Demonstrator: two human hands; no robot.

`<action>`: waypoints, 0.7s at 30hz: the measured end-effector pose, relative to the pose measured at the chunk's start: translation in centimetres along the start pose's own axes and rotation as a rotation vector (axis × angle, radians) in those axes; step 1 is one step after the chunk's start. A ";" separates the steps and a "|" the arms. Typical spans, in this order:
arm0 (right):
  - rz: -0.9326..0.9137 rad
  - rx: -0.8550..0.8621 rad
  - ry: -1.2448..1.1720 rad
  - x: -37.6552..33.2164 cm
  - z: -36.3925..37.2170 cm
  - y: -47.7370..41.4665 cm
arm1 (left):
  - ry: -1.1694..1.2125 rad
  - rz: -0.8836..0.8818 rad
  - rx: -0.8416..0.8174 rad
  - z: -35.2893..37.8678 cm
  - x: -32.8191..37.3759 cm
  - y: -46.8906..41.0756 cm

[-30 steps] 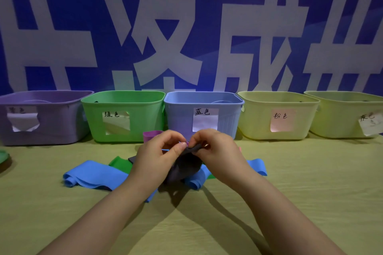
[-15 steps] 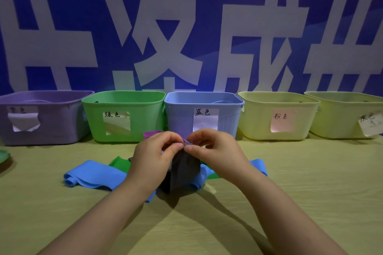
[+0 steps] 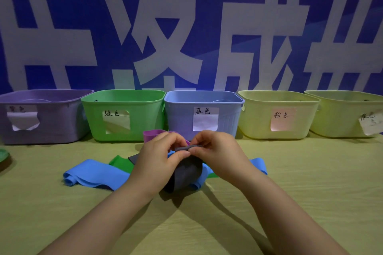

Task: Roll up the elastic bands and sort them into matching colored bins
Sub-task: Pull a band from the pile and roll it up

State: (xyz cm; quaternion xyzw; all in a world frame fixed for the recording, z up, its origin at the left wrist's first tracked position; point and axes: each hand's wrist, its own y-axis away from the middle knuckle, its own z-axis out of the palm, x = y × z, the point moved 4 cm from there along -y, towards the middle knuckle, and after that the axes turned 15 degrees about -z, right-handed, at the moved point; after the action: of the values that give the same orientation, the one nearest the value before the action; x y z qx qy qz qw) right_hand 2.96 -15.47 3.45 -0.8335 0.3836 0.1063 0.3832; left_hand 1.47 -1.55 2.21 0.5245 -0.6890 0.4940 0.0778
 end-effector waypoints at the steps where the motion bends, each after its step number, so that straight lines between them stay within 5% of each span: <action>1: 0.009 -0.016 -0.019 0.1 -0.1 0.0 | 0.001 -0.002 -0.003 0.0 -0.1 0.0; 9: 0.035 -0.136 -0.236 -0.1 -0.4 0.2 | 0.083 0.033 -0.013 -0.5 0.2 0.1; 14: 0.011 -0.185 -0.159 -0.6 -0.4 0.4 | -0.155 0.197 0.058 -0.8 0.6 0.1; 21: -0.040 -0.094 -0.072 -0.8 -0.2 0.3 | -0.123 0.125 0.046 -0.7 0.1 -0.4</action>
State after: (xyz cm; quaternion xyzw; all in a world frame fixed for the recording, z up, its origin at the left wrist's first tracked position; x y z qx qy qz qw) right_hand 2.18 -15.31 3.80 -0.8537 0.3474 0.1464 0.3593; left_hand 1.42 -1.02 2.83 0.5116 -0.7122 0.4807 -0.0076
